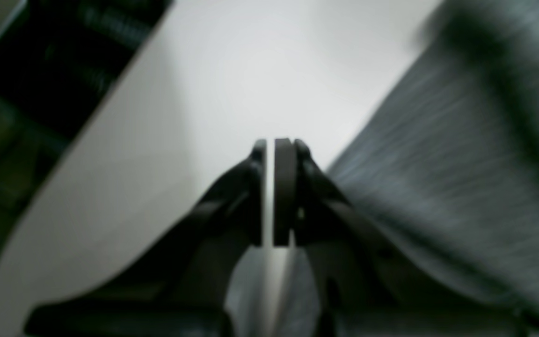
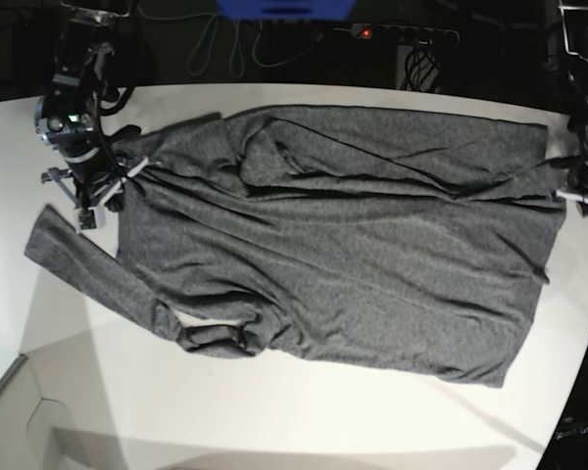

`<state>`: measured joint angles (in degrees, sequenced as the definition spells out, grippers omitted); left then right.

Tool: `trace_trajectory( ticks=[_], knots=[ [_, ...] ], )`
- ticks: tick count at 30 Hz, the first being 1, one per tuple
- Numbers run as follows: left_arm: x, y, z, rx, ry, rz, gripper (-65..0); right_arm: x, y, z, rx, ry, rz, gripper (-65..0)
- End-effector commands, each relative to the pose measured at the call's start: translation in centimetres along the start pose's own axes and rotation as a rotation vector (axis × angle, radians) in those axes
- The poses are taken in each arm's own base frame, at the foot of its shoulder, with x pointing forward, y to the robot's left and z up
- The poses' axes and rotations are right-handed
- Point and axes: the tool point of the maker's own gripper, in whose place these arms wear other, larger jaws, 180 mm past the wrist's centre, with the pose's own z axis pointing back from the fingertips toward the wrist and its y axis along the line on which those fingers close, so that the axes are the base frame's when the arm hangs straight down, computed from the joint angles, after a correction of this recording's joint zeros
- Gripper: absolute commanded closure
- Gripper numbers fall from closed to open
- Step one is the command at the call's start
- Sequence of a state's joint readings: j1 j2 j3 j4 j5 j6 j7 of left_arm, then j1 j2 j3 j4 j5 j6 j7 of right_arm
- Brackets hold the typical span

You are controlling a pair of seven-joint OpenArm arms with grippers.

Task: Layout the t-shirt on the table in an organized manner, then fold the t-shirt properly
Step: 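Grasp the sleeve near the right gripper and pull it outward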

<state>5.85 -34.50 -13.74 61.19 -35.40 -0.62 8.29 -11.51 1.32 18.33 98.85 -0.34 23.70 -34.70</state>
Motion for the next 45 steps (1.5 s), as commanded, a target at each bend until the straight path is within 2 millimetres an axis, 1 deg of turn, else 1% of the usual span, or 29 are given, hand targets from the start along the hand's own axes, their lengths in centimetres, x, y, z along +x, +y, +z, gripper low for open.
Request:
trace_trajectory(
  ticks=[1, 4, 5, 6, 8, 9, 11, 12, 13, 14, 18, 20, 22, 25, 27, 30, 32, 33, 34, 35, 38, 39, 40, 42, 43, 45],
  knots=[
    [2.7, 0.3, 0.3, -0.005, -0.069, -0.025, -2.6, 2.1, 0.0, 0.6, -0.003, -0.071, 0.006, 0.0],
    [3.8, -1.5, 1.2, -0.054, -0.106, -0.043, -2.6, 3.5, 0.0, 1.3, -0.011, -0.111, 0.02, 0.0],
    [4.2, -2.0, 1.4, -0.068, -0.119, -0.047, -2.6, 3.9, 0.0, 1.3, -0.011, -0.117, 0.021, 0.0],
    [4.7, -2.5, 1.6, -0.079, -0.132, -0.048, -2.6, 4.1, 0.4, 1.1, 0.0, -0.12, 0.026, 0.0],
    [5.6, -3.2, 1.7, -0.095, -0.156, -0.044, -2.6, 5.1, 1.3, 0.3, 0.027, -0.131, 0.037, 0.0],
    [5.5, -3.6, 1.7, -0.101, -0.156, -0.04, -2.6, 5.3, 1.6, -0.2, 0.038, -0.13, 0.037, 0.0],
    [5.7, -4.9, 1.6, -0.119, -0.17, -0.009, -2.6, 5.8, 1.8, -1.4, 0.05, -0.128, 0.026, 0.0],
    [6.4, -5.8, 1.5, -0.131, -0.191, 0.008, -2.6, 6.3, 1.7, -2.2, 0.052, -0.128, 0.021, 0.0],
    [6.6, -6.3, 1.5, -0.139, -0.199, 0.021, -2.6, 6.5, 1.5, -3.0, 0.054, -0.12, 0.014, 0.0],
    [6.9, -6.8, 1.6, -0.148, -0.208, 0.028, -2.6, 7.1, 0.6, -3.8, 0.046, -0.116, 0.02, 0.0],
    [7.4, -7.4, 1.9, -0.163, -0.224, 0.03, -2.6, 8.1, -3.2, -6.2, 0.006, -0.081, 0.046, 0.0],
    [6.7, -7.2, 2.2, -0.162, -0.21, 0.025, -2.6, 8.4, -6.2, -7.4, -0.029, -0.046, 0.055, 0.0],
    [6.6, -6.8, 2.4, -0.156, -0.212, 0.026, -2.6, 8.3, -8.3, -8.4, -0.049, -0.007, 0.045, 0.0],
    [6.6, -4.0, 3.0, -0.093, -0.22, 0.048, -2.6, 7.1, -11.3, -9.6, -0.076, 0.066, 0.018, 0.0],
    [6.8, -2.8, 3.2, -0.068, -0.228, 0.06, -2.6, 6.2, -12.1, -10.2, -0.077, 0.092, -0.003, 0.0],
    [6.8, -2.4, 3.2, -0.059, -0.228, 0.067, -2.6, 4.8, -12.0, -11.0, -0.063, 0.092, -0.029, 0.0],
    [6.1, -2.1, 3.3, -0.052, -0.213, 0.063, -2.6, 4.1, -12.0, -11.4, -0.06, 0.089, -0.042, 0.0],
    [6.2, -1.8, 3.5, -0.047, -0.217, 0.063, -2.6, 4.5, -11.7, -11.8, -0.051, 0.072, -0.05, 0.0],
    [6.0, -1.4, 3.7, -0.038, -0.214, 0.063, -2.6, 5.3, -11.5, -12.2, -0.045, 0.051, -0.063, 0.0],
    [5.7, -1.0, 3.8, -0.031, -0.209, 0.062, -2.6, 5.8, -10.6, -12.9, -0.025, 0.036, -0.084, 0.0],
    [5.1, -0.8, 4.3, -0.029, -0.197, 0.052, -2.6, 9.7, -8.5, -14.8, 0.025, -0.049, -0.145, 0.0],
    [4.9, -0.9, 4.7, -0.035, -0.195, 0.043, -2.6, 11.3, -7.2, -15.5, 0.052, -0.078, -0.165, 0.0],
    [4.7, -0.6, 5.2, -0.03, -0.192, 0.035, -2.6, 13.0, -5.6, -16.2, 0.085, -0.103, -0.168, 0.0],
    [4.9, 0.5, 6.3, -0.012, -0.204, 0.028, -2.6, 15.9, -2.4, -17.1, 0.147, -0.137, -0.147, 0.0],
    [4.7, 0.9, 7.1, -0.004, -0.205, 0.029, -2.6, 17.3, -0.2, -17.5, 0.186, -0.153, -0.126, 0.0],
    [4.6, 1.4, 8.5, 0.011, -0.221, 0.048, -2.6, 20.3, 5.3, -17.8, 0.274, -0.205, -0.071, 0.0]
  ],
)
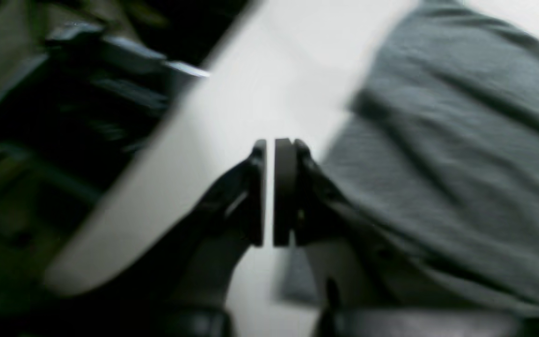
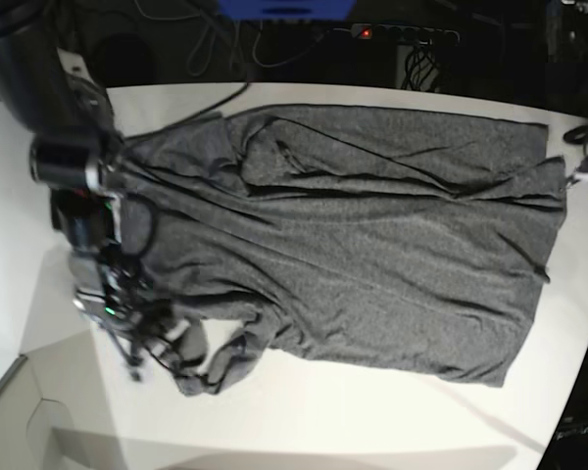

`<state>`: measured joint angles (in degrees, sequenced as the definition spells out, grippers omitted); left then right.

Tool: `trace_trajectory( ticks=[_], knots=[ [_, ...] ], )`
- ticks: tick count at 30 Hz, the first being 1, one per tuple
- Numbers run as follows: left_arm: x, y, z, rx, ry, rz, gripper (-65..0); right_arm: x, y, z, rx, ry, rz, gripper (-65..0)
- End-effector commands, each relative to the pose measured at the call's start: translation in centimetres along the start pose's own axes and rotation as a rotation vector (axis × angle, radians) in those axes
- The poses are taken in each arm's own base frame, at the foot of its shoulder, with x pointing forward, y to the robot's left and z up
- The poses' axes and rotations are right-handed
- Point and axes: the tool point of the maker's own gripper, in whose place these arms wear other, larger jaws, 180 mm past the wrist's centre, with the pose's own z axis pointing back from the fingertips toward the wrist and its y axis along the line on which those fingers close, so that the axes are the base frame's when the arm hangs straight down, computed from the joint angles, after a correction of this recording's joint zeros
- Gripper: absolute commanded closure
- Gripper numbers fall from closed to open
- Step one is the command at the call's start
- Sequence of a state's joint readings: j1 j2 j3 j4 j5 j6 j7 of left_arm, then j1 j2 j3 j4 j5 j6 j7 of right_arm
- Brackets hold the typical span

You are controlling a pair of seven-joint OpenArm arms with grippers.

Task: Layout the t-shirt on the table in an organized manner, then fold the t-shirt properly
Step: 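Grasp the sleeve near the right gripper and pull it outward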

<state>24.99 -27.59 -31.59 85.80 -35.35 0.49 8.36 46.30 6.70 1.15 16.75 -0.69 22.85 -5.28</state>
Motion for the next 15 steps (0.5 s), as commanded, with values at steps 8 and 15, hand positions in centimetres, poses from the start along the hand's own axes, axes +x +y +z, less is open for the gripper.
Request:
trace_trajectory(
  ticks=[8, 15],
  knots=[
    [3.9, 3.9, 3.5, 0.101, -0.037, 0.031, -2.6, 9.6, 17.5, -1.9, 0.285, -0.238, 0.189, 0.0],
    [6.8, 5.7, 4.2, 0.158, -0.083, 0.071, -2.6, 9.4, 16.0, -1.2, 0.243, -0.164, 0.242, 0.0]
  ],
)
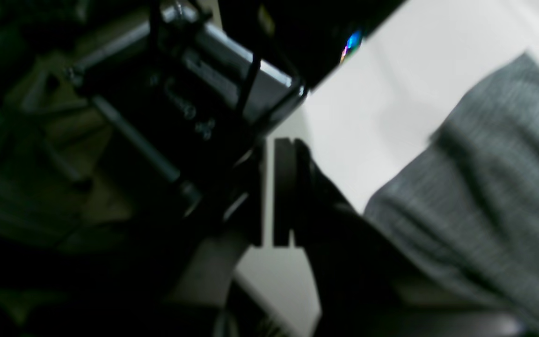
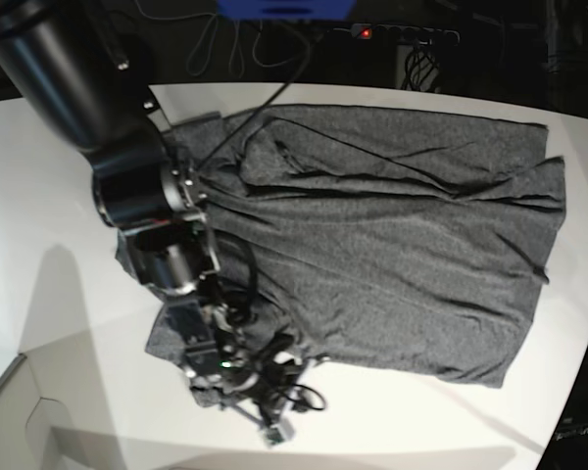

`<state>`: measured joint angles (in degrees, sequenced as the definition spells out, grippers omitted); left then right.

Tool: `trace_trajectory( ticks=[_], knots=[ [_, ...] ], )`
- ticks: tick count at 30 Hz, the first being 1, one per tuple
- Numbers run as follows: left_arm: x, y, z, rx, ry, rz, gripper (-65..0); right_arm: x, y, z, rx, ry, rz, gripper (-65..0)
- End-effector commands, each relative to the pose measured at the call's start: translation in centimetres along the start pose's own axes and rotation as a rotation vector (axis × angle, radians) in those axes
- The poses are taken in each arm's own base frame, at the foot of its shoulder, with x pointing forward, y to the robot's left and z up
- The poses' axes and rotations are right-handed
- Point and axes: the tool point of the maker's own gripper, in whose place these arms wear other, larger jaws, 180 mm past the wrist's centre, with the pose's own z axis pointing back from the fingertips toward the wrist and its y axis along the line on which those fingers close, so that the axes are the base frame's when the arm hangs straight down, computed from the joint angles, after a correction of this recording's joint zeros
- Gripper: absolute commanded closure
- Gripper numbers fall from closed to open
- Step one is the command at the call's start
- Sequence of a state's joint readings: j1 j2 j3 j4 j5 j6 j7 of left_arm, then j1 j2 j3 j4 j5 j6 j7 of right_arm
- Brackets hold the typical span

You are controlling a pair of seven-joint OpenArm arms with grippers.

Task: Layout the t-shirt on the table in an organized manner, then fold the t-shirt properly
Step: 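Grasp the sleeve near the right gripper and pull it outward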

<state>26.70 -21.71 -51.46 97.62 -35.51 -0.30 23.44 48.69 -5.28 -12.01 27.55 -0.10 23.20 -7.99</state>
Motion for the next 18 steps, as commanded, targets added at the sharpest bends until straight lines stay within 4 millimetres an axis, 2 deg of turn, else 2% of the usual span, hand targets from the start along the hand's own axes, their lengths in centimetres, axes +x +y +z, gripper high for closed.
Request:
trace_trajectory(
  ticks=[1, 3, 5, 10, 14, 17, 18],
  knots=[
    [2.0, -0.2, -0.1, -0.008, -0.056, -0.016, -2.6, 0.5, -1.0, 0.6, -0.02, -0.019, 0.007, 0.0],
    [2.3, -0.6, -0.4, -0.017, -0.066, -0.007, -2.6, -0.9, -1.5, 1.7, -0.038, -0.011, 0.019, 0.0],
    [2.3, -0.8, -0.7, -0.017, -0.07, 0.006, -2.6, -3.0, -2.1, 3.0, -0.059, 0.025, 0.033, 0.0],
    [1.9, -3.2, -2.0, -0.064, -0.064, 0.024, -2.6, -8.1, -2.0, 5.7, -0.079, 0.095, 0.044, 0.0],
    [2.0, -4.7, -2.5, -0.096, -0.067, 0.035, -2.6, -13.3, -2.8, 7.7, -0.098, 0.181, 0.035, 0.0],
    [2.5, -6.2, -2.9, -0.126, -0.082, 0.044, -2.6, -17.5, -3.2, 9.8, -0.11, 0.25, 0.029, 0.0],
    [2.7, -6.5, -3.1, -0.132, -0.088, 0.049, -2.6, -18.9, -3.6, 11.1, -0.122, 0.271, 0.029, 0.0]
  ],
)
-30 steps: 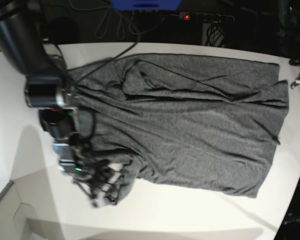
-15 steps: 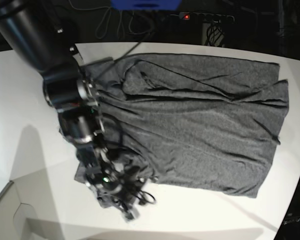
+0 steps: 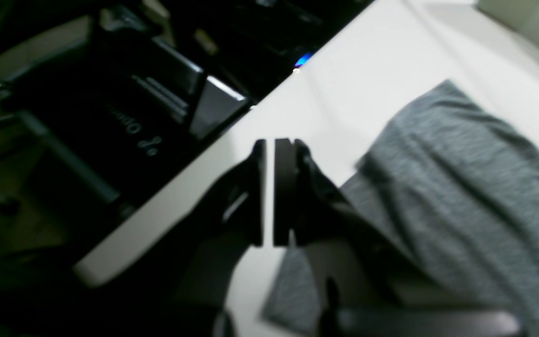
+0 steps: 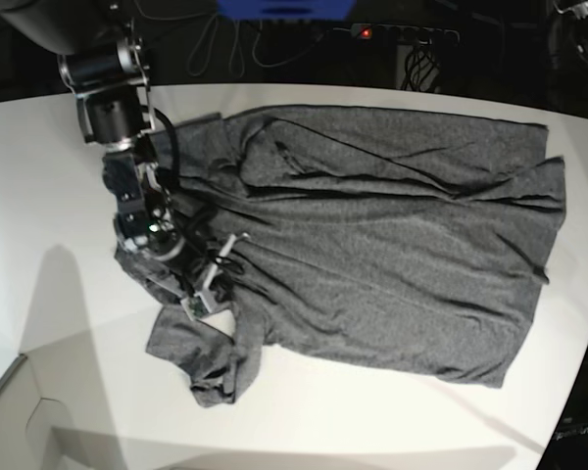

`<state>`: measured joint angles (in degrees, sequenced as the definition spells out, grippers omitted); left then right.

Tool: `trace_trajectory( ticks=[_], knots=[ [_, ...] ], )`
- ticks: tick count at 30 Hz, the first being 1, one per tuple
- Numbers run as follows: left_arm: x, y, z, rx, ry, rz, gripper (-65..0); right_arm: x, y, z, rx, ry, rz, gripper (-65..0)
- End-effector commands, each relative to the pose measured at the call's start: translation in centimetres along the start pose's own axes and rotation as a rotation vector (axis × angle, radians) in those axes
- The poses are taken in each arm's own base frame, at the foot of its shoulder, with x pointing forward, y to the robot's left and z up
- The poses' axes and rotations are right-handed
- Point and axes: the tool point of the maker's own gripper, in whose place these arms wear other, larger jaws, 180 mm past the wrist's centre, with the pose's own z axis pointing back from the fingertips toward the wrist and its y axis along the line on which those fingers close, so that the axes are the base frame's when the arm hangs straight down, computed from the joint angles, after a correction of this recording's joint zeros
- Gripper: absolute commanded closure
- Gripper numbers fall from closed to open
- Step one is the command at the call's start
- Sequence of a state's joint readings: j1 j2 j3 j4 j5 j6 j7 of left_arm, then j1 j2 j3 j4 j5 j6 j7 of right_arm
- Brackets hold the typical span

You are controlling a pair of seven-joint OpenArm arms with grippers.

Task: Layout the t-shirt on the table in an organized manner, then fold the t-shirt properly
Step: 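Grasp the sleeve near the right gripper and pull it outward, then lift the shirt with the right gripper and lower the left gripper onto it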

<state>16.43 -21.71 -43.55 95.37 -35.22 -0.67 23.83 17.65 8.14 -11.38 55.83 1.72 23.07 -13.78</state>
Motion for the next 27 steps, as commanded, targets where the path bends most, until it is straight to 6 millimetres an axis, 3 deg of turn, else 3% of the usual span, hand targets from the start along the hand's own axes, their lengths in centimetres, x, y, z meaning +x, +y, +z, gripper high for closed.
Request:
trace_trajectory(
  ticks=[1, 3, 6, 12, 16, 20, 23, 27],
  knots=[
    [2.3, -0.4, -0.2, -0.01, -0.066, -0.02, -2.6, -2.5, -1.2, 1.2, -0.031, 0.089, 0.025, 0.0],
    [2.7, -1.9, -0.8, -0.041, -0.079, -0.01, -2.6, -3.7, -1.4, 3.1, -0.053, 0.092, 0.018, 0.0],
    [3.3, -3.8, -1.5, -0.081, -0.094, 0.002, -2.6, -3.6, -1.3, 6.2, -0.088, 0.067, 0.032, 0.0],
    [3.5, -9.1, -2.8, -0.195, -0.1, 0.013, -2.6, -1.0, 1.8, 11.6, -0.092, -0.007, 0.121, 0.0],
    [2.7, -10.8, -2.9, -0.236, -0.08, 0.004, -2.6, 1.7, 1.4, 13.0, -0.123, -0.072, 0.15, 0.0],
    [2.1, -11.0, -2.7, -0.242, -0.066, -0.003, -2.6, 5.3, -2.0, 12.1, -0.193, -0.137, 0.13, 0.0],
    [1.6, -10.6, -3.0, -0.23, -0.05, 0.0, -2.6, 7.0, -3.8, 8.9, -0.195, -0.137, 0.073, 0.0],
    [0.9, -9.8, -2.9, -0.216, -0.031, -0.01, -2.6, 6.9, -4.8, 4.3, -0.157, -0.074, -0.016, 0.0]
  ],
)
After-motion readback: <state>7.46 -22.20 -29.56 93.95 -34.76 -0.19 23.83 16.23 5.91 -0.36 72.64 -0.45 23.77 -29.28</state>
